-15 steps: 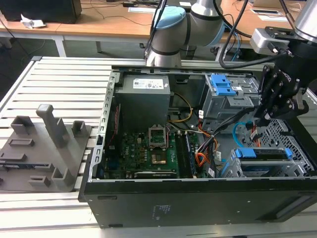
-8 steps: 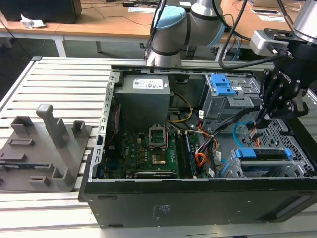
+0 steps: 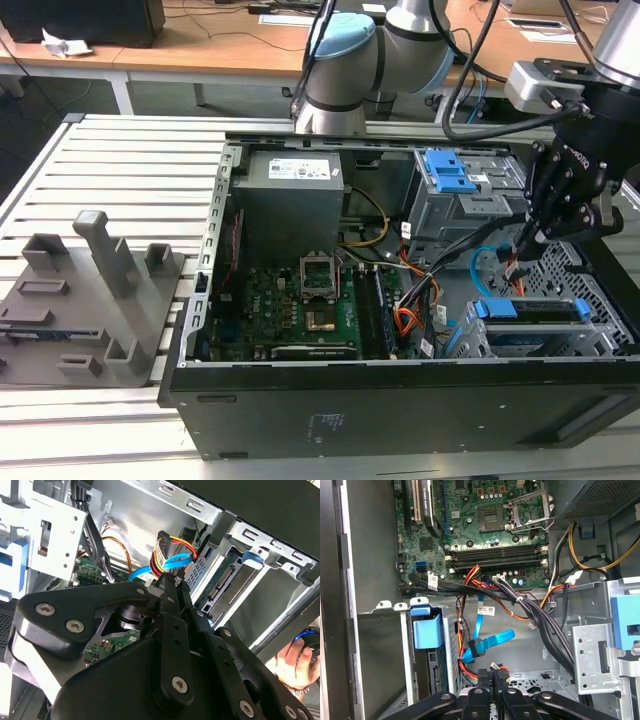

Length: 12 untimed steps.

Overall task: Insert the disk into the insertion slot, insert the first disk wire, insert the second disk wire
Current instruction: 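Insert the first disk wire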

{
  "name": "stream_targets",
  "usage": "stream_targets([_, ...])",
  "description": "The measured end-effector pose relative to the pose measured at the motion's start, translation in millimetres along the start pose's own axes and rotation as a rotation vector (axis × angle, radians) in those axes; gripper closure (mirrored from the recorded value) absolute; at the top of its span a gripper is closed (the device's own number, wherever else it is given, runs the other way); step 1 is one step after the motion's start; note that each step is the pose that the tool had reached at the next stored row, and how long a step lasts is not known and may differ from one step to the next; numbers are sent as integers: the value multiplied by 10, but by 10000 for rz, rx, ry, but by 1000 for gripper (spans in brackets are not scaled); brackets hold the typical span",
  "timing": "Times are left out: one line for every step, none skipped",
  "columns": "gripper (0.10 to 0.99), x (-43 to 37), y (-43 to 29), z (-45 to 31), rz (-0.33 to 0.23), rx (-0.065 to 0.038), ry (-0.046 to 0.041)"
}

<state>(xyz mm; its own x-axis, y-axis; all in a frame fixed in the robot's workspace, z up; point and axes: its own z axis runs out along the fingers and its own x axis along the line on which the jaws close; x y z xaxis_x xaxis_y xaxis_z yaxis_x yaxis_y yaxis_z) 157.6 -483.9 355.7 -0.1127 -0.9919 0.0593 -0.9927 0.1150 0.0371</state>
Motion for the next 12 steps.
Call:
stream_targets([925, 20, -2, 1, 1, 0, 0])
stream_targets([925, 71, -8, 4, 1, 0, 0])
stream_targets([925, 108, -12, 6, 2, 1, 1])
stream_targets([925, 158, -17, 9, 2, 0, -1])
stream_targets([925, 194, -22, 11, 2, 0, -1])
stream_targets([925, 222, -25, 13, 2, 0, -1])
stream_targets([925, 253, -28, 15, 2, 0, 0])
stream_targets([925, 269, -31, 16, -1, 0, 0])
stream_targets([925, 292, -42, 23, -20, 0, -6])
stream_targets([925, 296, -66, 30, -98, 1, -2])
stream_targets([925, 300, -83, 35, -151, 2, 0])
stream_targets([925, 314, -93, 40, -196, 3, 2])
